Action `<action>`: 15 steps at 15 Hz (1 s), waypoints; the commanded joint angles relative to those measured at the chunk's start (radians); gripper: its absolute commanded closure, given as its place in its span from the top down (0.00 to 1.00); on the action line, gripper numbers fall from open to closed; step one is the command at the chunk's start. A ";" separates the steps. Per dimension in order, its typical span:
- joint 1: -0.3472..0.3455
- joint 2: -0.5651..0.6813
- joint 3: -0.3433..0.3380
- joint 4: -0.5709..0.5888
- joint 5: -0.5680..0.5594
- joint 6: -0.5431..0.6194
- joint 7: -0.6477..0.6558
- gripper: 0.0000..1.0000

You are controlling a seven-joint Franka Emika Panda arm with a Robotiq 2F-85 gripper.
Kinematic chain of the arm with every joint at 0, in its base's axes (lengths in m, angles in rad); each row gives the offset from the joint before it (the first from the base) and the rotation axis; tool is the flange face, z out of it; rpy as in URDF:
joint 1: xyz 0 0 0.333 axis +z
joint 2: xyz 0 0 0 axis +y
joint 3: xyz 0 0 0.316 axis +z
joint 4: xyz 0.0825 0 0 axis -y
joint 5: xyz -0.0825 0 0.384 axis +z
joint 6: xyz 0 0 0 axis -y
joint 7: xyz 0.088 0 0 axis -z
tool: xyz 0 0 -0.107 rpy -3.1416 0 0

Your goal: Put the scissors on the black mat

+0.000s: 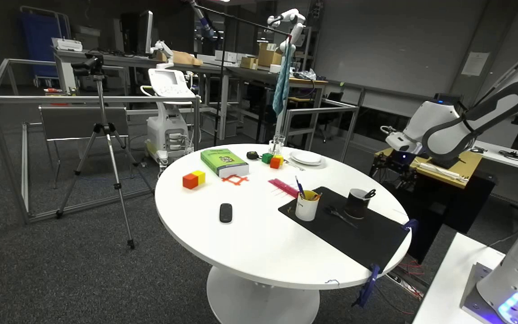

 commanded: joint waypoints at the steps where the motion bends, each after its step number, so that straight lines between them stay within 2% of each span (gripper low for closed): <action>1: -0.049 0.090 0.028 0.014 -0.089 0.090 0.009 1.00; 6: -0.094 0.178 0.049 0.038 -0.217 0.196 0.060 1.00; 10: -0.090 0.217 0.041 0.075 -0.329 0.215 0.188 1.00; 11: -0.078 0.214 0.040 0.080 -0.324 0.181 0.201 1.00; 12: -0.085 0.195 0.046 0.055 -0.280 0.182 0.145 1.00; 15: -0.084 0.209 0.049 0.066 -0.285 0.182 0.158 1.00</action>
